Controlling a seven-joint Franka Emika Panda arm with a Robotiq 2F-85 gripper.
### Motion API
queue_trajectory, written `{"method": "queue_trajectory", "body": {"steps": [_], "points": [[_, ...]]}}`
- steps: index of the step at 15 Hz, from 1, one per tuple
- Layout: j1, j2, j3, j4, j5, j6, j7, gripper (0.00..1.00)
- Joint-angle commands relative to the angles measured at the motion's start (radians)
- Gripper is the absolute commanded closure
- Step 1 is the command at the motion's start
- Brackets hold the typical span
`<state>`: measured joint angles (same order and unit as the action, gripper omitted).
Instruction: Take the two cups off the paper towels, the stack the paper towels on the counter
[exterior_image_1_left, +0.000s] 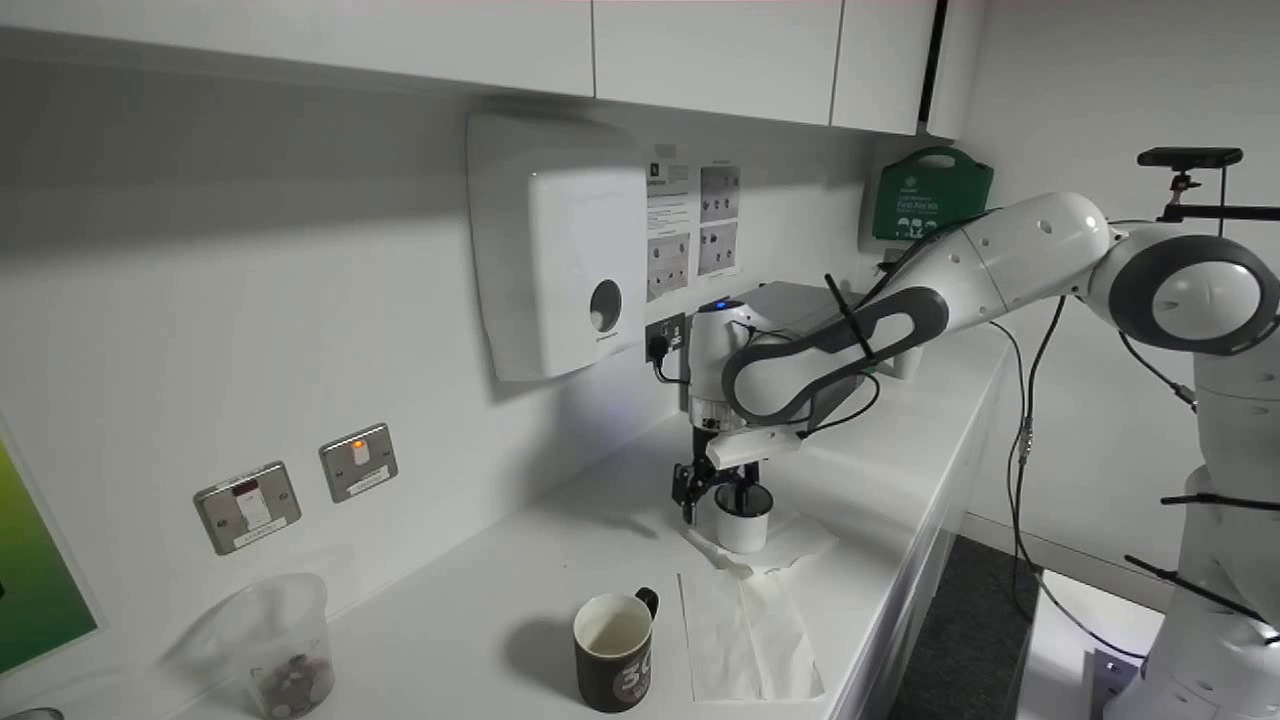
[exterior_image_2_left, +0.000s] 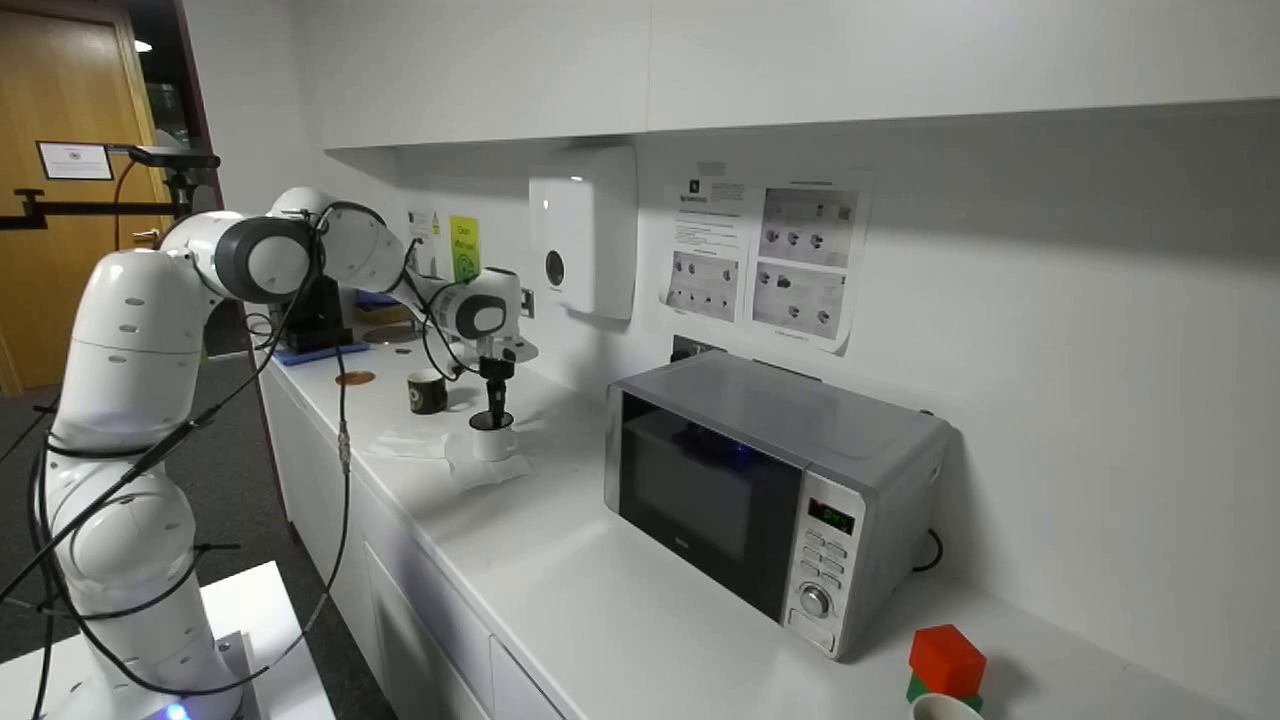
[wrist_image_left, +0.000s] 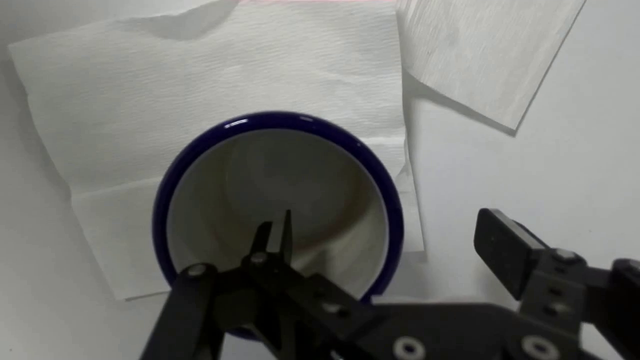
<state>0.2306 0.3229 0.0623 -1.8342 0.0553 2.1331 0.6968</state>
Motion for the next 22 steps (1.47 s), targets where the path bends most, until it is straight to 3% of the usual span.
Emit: {"method": "queue_trajectory", "body": {"steps": [1, 11, 22], "points": [[-0.017, -0.029, 0.003, -0.009, 0.023, 0.0, 0.0, 0.27], [-0.02, -0.015, 0.001, 0.005, 0.017, -0.014, 0.009, 0.99], [-0.006, -0.086, 0.003, -0.044, 0.004, 0.002, 0.055, 0.98]]}}
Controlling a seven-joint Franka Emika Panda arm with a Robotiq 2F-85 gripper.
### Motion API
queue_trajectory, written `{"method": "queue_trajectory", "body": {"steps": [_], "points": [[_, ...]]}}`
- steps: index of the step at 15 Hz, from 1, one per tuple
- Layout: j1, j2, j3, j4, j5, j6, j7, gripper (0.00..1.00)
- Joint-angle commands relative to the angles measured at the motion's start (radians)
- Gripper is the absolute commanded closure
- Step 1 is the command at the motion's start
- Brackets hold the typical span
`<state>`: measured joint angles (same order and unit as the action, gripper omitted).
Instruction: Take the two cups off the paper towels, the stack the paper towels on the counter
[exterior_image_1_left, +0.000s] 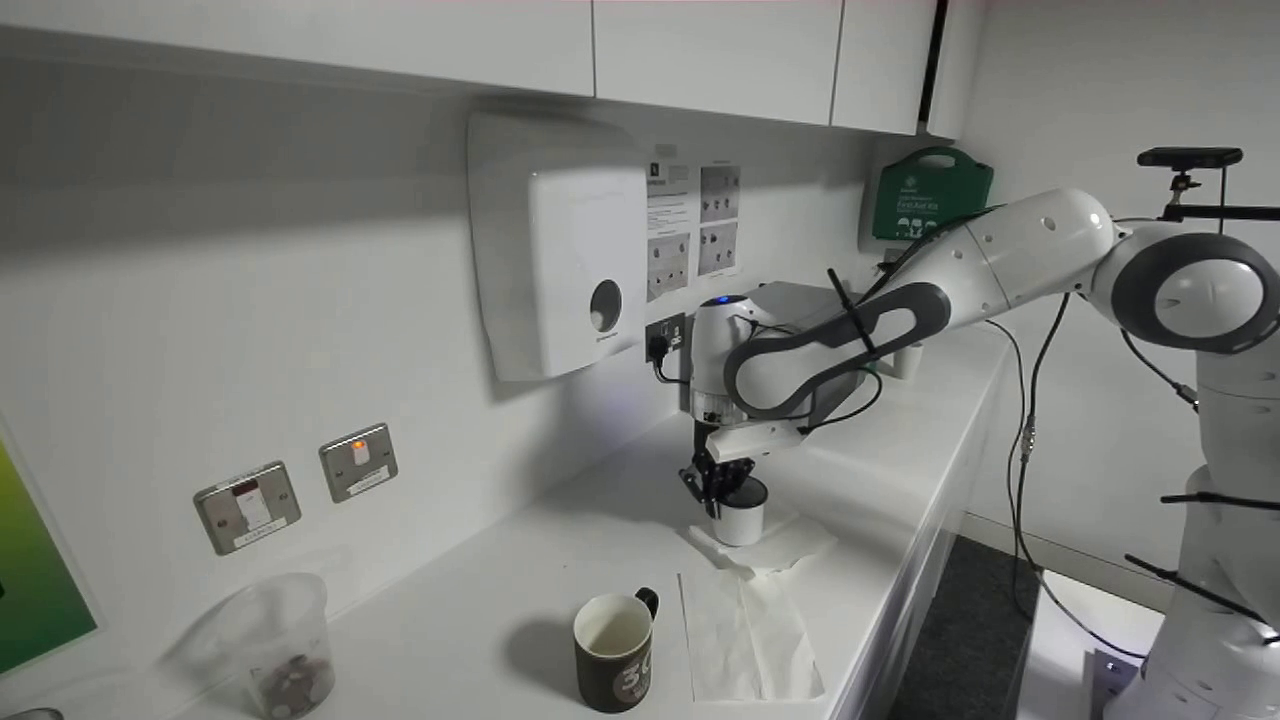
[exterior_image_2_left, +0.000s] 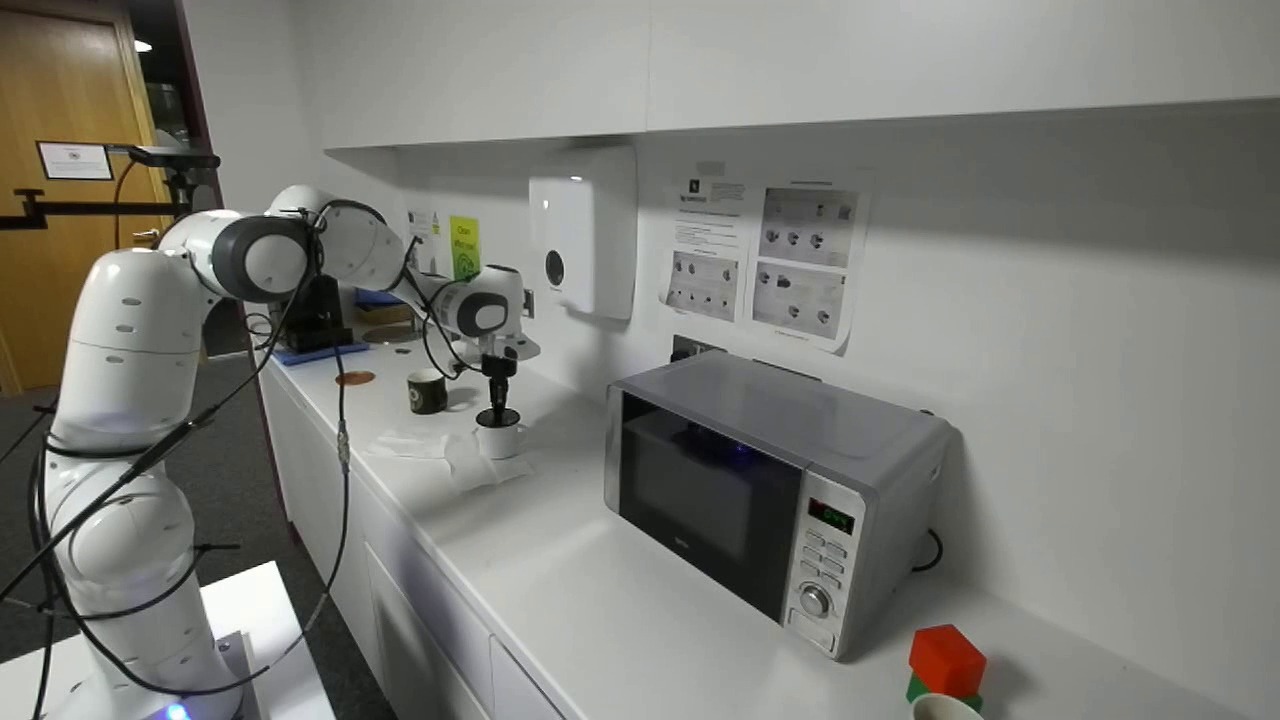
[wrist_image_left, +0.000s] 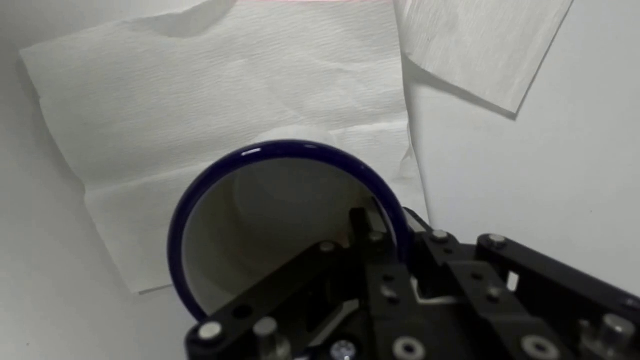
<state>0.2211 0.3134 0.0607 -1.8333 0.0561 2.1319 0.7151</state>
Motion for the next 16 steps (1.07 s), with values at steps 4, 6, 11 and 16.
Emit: {"method": "queue_trajectory", "body": {"steps": [4, 6, 11, 16], "points": [[0.019, -0.13, 0.02, -0.06, -0.007, 0.015, 0.075, 0.98], [0.026, -0.135, 0.03, -0.044, -0.014, 0.011, 0.084, 0.98], [0.048, -0.1, 0.069, 0.032, -0.096, -0.038, 0.0, 0.98], [0.079, -0.043, 0.093, 0.112, -0.196, -0.092, -0.14, 0.98]]}}
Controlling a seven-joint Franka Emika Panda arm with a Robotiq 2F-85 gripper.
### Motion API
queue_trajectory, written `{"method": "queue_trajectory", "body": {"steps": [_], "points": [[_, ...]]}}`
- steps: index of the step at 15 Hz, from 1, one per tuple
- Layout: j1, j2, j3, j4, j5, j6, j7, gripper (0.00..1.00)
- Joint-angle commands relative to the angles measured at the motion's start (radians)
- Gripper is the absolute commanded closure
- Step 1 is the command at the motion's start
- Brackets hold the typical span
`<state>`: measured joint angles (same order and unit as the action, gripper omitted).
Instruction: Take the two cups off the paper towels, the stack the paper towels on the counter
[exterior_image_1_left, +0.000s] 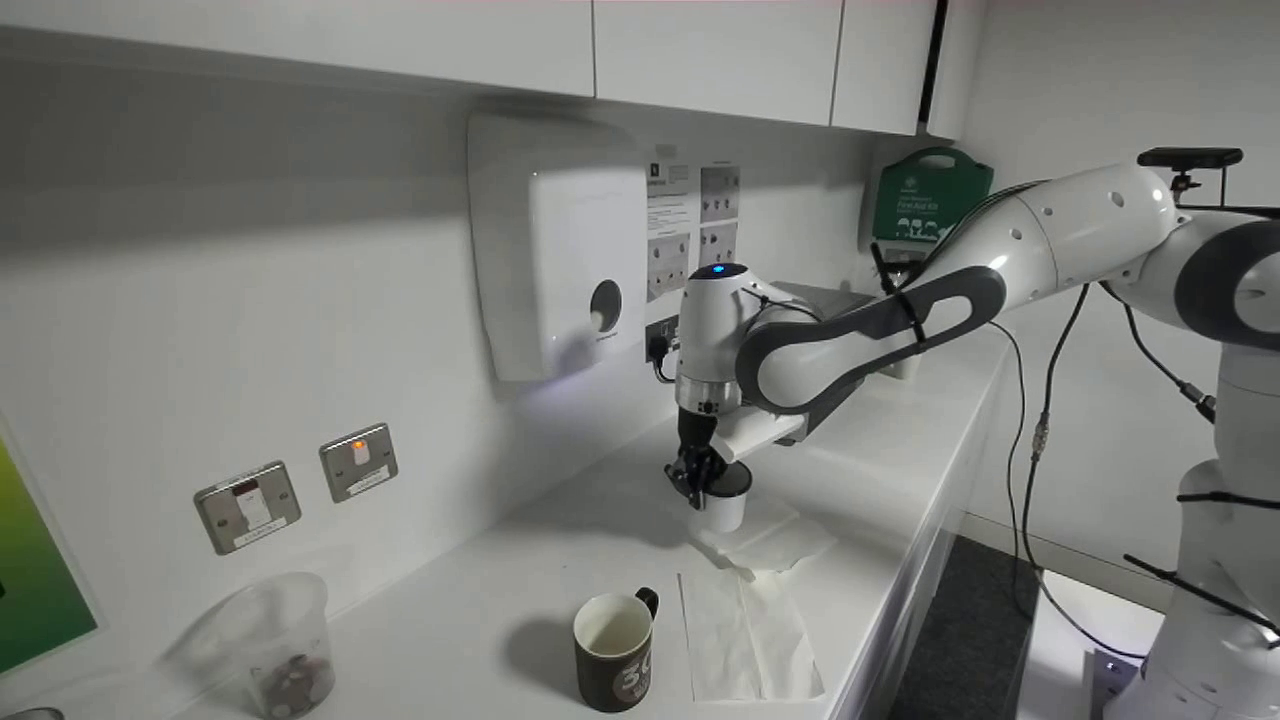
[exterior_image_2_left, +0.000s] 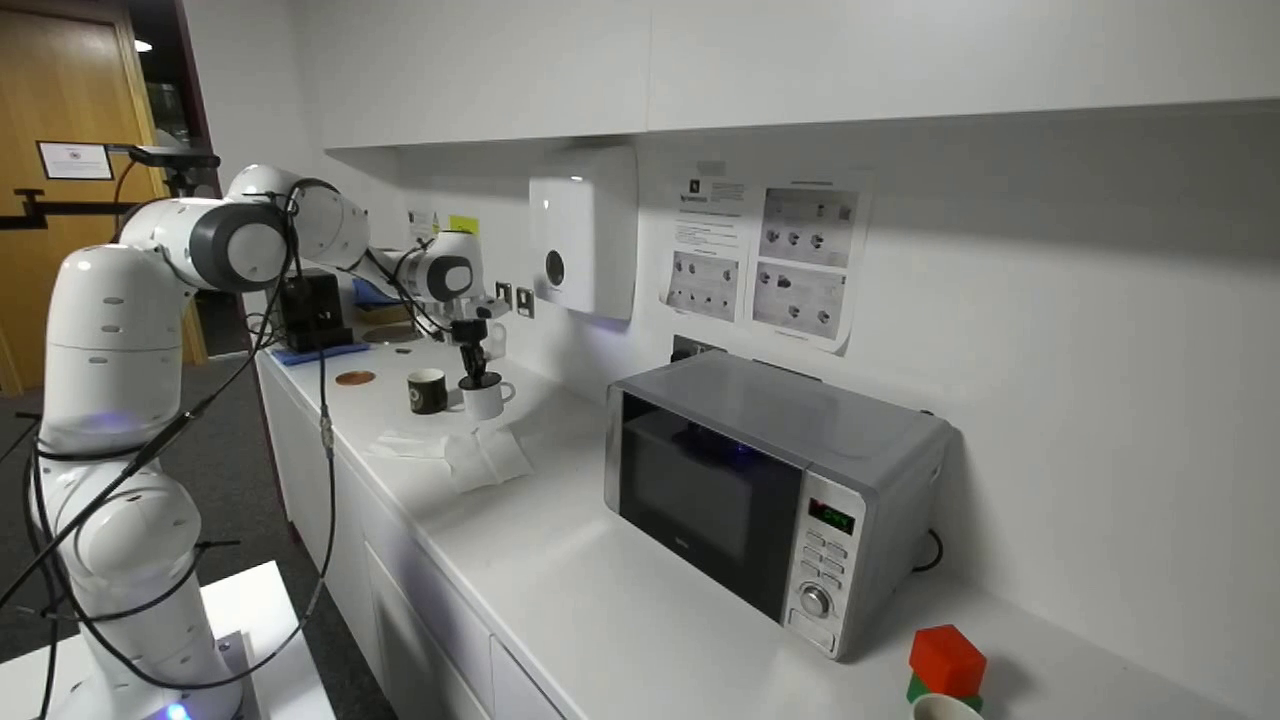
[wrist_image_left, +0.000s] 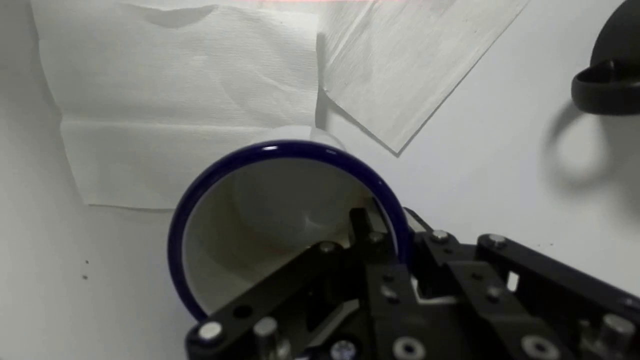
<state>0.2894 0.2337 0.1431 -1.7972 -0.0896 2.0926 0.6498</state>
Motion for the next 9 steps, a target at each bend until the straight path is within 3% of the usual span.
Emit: {"method": "queue_trajectory", "body": {"steps": [1, 9], "points": [[0.017, 0.049, 0.012, 0.095, -0.061, -0.061, -0.098, 0.98], [0.052, 0.154, 0.015, 0.243, -0.057, -0.073, -0.24, 0.98]]}}
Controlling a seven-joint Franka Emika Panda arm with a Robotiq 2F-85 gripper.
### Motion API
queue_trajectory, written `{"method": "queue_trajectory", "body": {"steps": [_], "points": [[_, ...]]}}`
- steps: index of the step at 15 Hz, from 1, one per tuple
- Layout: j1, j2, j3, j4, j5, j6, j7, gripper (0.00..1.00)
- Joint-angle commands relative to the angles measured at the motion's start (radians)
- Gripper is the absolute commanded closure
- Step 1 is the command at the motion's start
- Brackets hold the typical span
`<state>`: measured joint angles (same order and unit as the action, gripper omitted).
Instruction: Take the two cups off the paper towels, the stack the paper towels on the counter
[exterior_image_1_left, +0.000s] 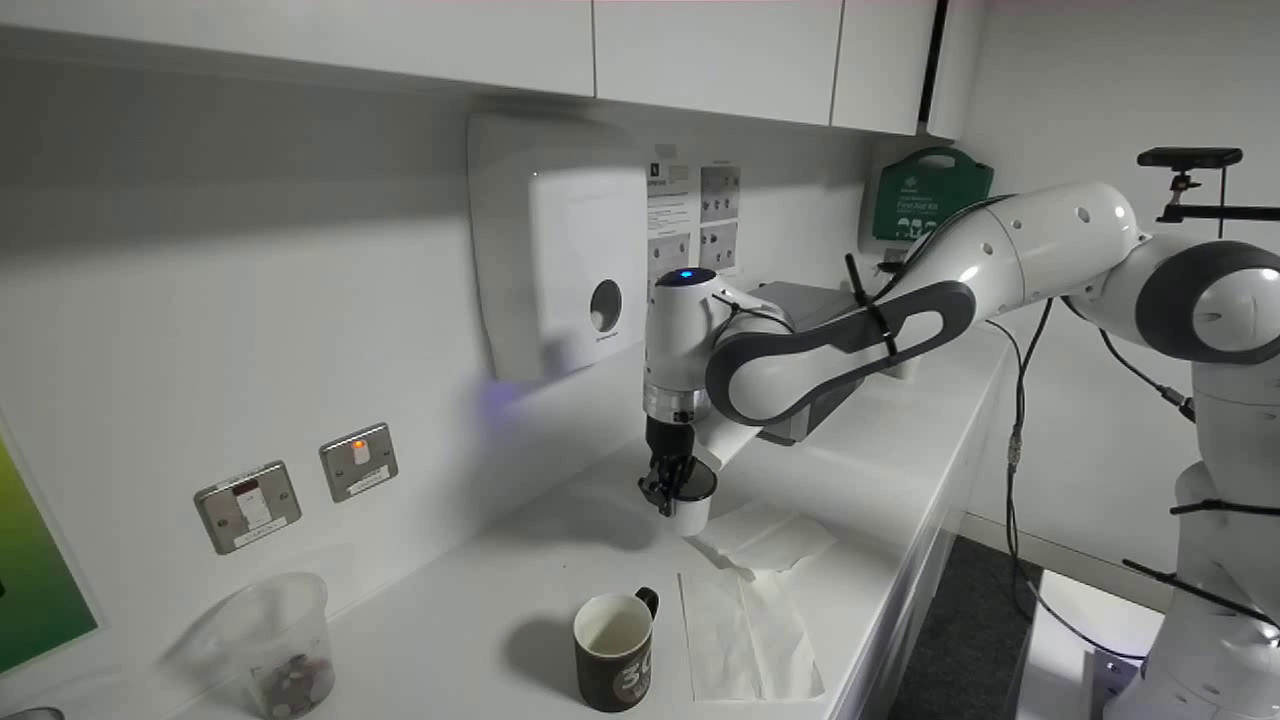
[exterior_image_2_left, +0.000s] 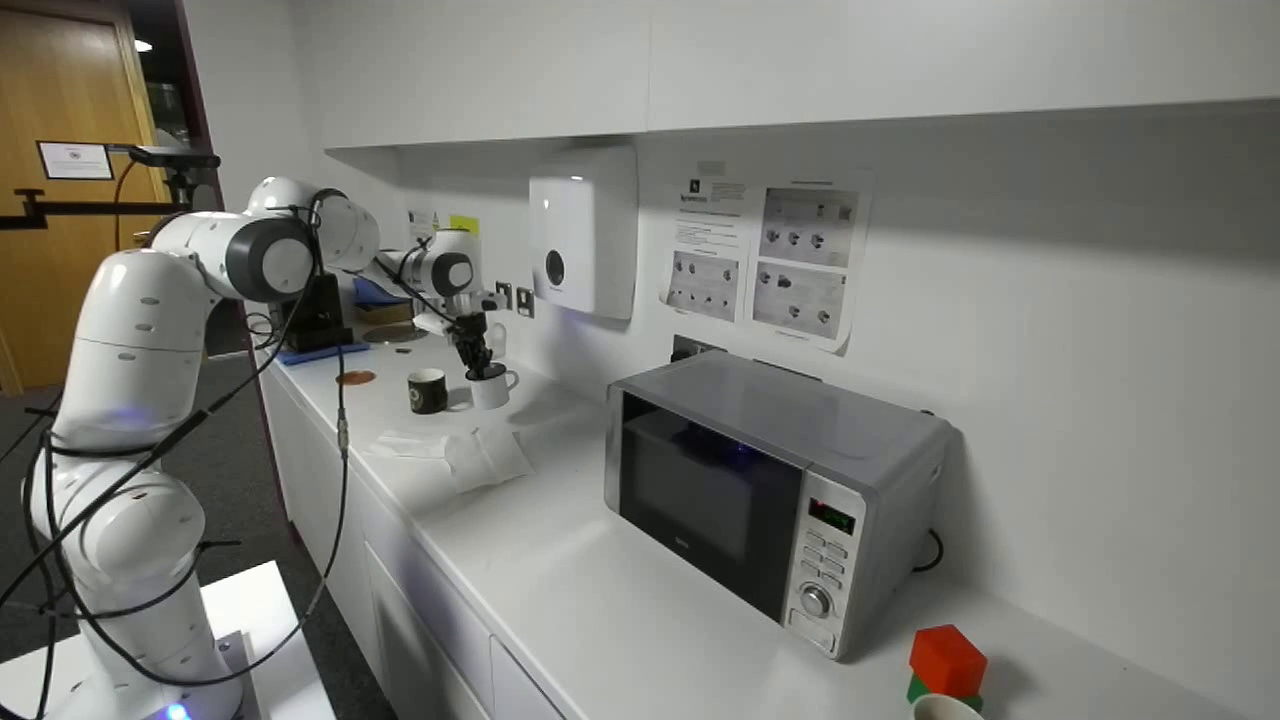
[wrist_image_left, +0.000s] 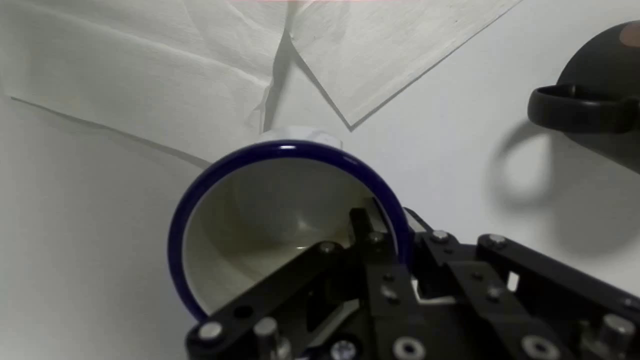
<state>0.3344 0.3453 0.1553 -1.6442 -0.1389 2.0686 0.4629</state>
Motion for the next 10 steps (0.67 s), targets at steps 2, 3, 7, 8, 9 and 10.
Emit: {"method": "queue_trajectory", "body": {"steps": [2, 3, 7, 8, 9, 10], "points": [[0.012, 0.066, 0.003, 0.125, -0.002, -0.054, -0.078, 0.98], [0.014, 0.079, 0.003, 0.145, 0.002, -0.06, -0.091, 0.98], [0.028, 0.132, 0.005, 0.228, 0.014, -0.091, -0.112, 0.98], [0.033, 0.147, 0.005, 0.251, 0.017, -0.099, -0.107, 0.98], [0.037, 0.161, 0.007, 0.275, 0.023, -0.11, -0.101, 0.98], [0.042, 0.176, 0.009, 0.298, 0.035, -0.123, -0.095, 0.98]]}}
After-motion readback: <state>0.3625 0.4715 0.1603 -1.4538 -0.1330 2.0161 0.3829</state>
